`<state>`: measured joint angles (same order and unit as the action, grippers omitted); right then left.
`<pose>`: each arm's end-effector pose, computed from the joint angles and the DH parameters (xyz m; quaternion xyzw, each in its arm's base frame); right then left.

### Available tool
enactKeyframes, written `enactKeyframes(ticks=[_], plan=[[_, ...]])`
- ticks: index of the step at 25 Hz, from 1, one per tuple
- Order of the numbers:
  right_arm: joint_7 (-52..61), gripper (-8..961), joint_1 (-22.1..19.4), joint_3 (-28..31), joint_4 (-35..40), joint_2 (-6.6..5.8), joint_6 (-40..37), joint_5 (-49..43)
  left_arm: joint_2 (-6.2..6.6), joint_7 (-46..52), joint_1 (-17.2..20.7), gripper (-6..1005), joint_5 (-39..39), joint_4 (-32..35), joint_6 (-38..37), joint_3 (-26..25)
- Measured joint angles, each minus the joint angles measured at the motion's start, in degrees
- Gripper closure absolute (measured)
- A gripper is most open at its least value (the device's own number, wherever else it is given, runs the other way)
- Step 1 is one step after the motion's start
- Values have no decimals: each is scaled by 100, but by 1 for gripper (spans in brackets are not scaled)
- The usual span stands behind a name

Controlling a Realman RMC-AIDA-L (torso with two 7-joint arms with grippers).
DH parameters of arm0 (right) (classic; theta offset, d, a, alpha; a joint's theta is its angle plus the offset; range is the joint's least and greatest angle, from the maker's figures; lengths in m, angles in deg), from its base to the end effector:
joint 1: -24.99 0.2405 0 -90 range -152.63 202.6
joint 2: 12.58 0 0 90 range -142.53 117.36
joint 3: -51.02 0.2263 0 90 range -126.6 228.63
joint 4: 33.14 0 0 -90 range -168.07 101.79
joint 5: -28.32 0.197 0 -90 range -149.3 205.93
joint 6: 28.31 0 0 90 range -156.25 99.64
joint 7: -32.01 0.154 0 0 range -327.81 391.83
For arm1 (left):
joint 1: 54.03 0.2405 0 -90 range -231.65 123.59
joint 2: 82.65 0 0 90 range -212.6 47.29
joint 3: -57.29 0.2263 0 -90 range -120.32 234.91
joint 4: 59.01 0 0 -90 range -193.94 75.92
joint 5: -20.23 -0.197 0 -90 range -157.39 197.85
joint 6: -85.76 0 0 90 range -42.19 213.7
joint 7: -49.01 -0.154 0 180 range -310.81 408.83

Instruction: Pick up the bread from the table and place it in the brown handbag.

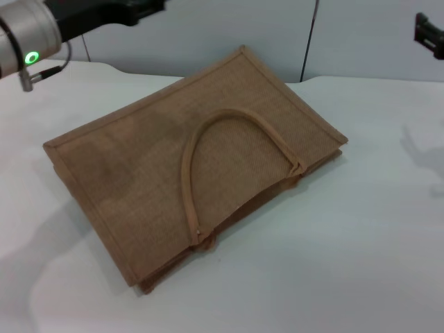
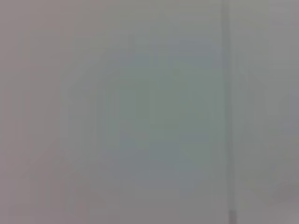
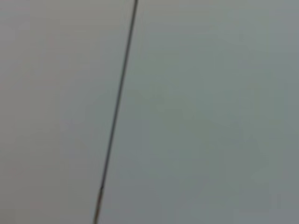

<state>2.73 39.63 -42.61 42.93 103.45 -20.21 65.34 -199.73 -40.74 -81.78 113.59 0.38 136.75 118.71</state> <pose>0.1857 0.3932 0.0661 -0.7696 0.2203 0.1608 0.5773 -0.1672 0.4071 0.0880 -0.8431 -0.1901 -0.2976 0.4055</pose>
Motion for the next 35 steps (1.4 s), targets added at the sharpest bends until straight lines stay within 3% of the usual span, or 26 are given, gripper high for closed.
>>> enactKeyframes(ticks=[7, 14, 18, 25, 29, 35], plan=[[371, 161, -111, -563, -713, -6, -1729, 15, -15, -1077, 250, 275, 1117, -263, -1338, 656], [1092, 161, -92, -1202, -1600, -21, -3599, -19, -17, -3065, 491, 276, 3322, -503, -2083, 1483], [1452, 161, 33, -1651, -2437, -26, -4874, -46, -17, -4331, 472, 276, 4760, -1056, -1952, 1721], [1926, 161, 660, -1949, -3644, -26, -5200, -33, -25, -6306, 369, 277, 6630, -2202, -1018, 1967], [2105, 161, 732, -1989, -4018, -24, -5508, -24, -33, -6819, 299, 277, 7166, -2909, -428, 2051], [2118, 161, 858, -1989, -4432, -13, -5577, -1, -42, -6988, 111, 278, 7270, -3661, -47, 2013]])
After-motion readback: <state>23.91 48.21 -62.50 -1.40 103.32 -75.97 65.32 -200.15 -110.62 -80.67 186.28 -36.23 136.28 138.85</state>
